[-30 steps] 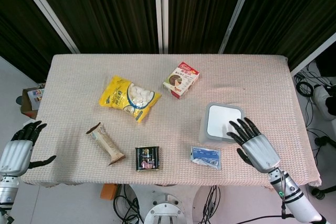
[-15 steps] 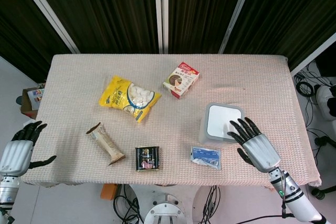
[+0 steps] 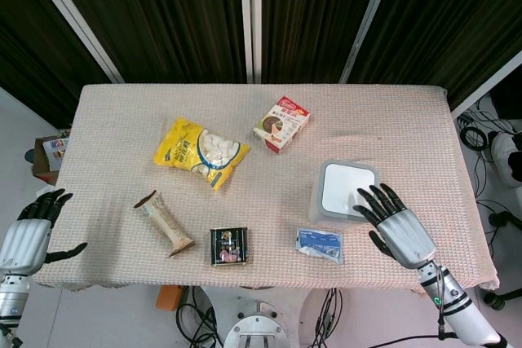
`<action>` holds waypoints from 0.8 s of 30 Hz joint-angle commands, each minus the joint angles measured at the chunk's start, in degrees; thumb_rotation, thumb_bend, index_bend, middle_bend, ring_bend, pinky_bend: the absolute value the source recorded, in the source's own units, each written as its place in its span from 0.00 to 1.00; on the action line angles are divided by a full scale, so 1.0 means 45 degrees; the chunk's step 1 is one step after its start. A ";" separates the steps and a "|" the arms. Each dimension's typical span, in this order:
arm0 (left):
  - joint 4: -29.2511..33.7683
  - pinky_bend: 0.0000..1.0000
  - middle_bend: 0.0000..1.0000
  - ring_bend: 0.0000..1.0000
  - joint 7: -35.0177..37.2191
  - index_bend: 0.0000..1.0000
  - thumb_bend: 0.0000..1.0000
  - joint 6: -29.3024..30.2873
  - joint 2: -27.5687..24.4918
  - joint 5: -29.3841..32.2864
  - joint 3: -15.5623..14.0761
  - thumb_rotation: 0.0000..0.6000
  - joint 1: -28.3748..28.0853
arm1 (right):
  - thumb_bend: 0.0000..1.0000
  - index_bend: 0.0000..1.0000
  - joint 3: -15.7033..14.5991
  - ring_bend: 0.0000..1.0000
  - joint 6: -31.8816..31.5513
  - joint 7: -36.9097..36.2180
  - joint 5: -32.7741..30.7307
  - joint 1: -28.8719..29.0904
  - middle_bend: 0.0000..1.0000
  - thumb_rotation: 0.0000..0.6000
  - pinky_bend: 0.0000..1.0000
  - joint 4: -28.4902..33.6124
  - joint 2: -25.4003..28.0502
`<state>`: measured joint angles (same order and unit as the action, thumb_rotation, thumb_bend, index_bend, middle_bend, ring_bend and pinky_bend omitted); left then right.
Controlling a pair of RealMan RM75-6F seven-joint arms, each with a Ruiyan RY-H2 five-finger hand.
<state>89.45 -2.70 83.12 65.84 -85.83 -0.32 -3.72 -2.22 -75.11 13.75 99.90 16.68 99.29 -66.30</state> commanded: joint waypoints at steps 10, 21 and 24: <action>-0.0057 0.21 0.10 0.09 0.0034 0.14 0.03 0.0040 0.0035 -0.0031 0.0000 0.76 0.0019 | 0.35 0.24 -0.0058 0.00 0.0066 -0.0072 -0.0010 -0.0011 0.00 1.00 0.00 -0.0270 -0.0108; -0.0120 0.21 0.10 0.09 0.0094 0.14 0.03 0.0029 0.0037 -0.0012 -0.0015 0.76 0.0046 | 0.35 0.30 -0.0156 0.00 0.0219 0.0020 -0.0081 -0.0033 0.00 1.00 0.00 -0.0445 -0.0269; -0.0119 0.21 0.10 0.09 0.0098 0.14 0.03 0.0035 0.0029 -0.0015 -0.0012 0.75 0.0049 | 0.35 0.31 -0.0151 0.00 0.0192 0.0021 -0.0062 -0.0034 0.00 1.00 0.00 -0.0446 -0.0270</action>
<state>88.92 -2.26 83.28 65.97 -85.90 -0.37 -3.50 -2.90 -74.24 13.85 99.62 16.54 97.29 -67.51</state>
